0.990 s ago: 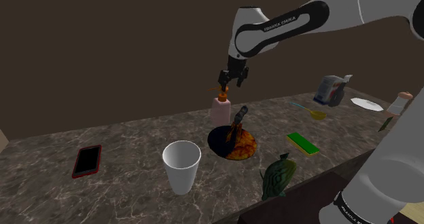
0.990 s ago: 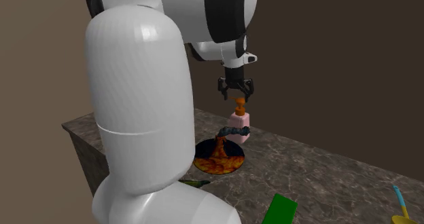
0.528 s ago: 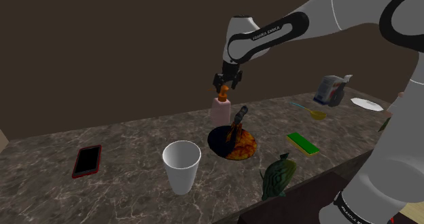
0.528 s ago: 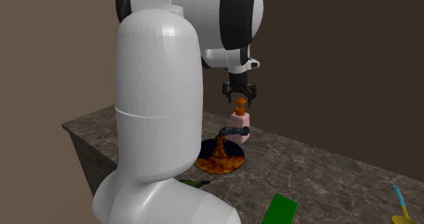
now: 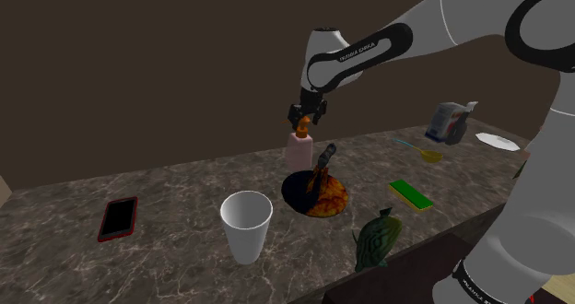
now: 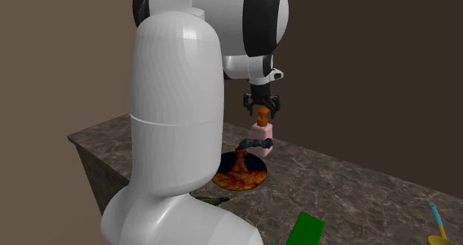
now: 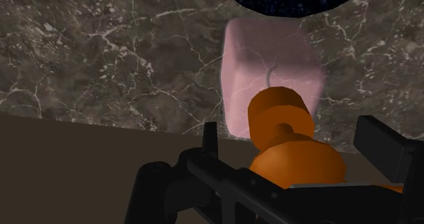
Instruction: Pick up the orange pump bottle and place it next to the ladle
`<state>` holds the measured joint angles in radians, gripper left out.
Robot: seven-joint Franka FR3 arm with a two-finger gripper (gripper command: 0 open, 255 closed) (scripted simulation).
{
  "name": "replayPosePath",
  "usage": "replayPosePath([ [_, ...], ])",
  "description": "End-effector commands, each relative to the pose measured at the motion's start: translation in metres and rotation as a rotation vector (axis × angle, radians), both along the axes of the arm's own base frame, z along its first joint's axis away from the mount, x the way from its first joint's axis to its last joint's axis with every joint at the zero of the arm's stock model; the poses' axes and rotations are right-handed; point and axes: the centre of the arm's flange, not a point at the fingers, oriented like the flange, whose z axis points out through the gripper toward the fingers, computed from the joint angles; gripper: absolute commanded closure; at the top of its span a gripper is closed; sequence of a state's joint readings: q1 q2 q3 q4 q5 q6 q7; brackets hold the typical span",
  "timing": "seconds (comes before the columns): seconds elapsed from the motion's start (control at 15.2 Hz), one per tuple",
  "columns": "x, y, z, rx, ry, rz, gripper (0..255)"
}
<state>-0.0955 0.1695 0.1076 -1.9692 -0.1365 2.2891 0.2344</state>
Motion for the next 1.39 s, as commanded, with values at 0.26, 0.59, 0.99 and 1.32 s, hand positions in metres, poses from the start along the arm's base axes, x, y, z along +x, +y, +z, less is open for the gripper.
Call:
replayPosePath([
  [0.26, 0.0, 0.0, 0.0, 0.0, 0.0, 0.0, 255],
  [0.59, 0.0, 0.0, 0.0, 0.0, 0.0, 0.0, 255],
  [0.99, 0.0, 0.0, 0.021, 0.0, 0.0, 0.0, 255],
  [1.32, 0.0, 0.0, 0.047, 0.0, 0.0, 0.0, 255],
])
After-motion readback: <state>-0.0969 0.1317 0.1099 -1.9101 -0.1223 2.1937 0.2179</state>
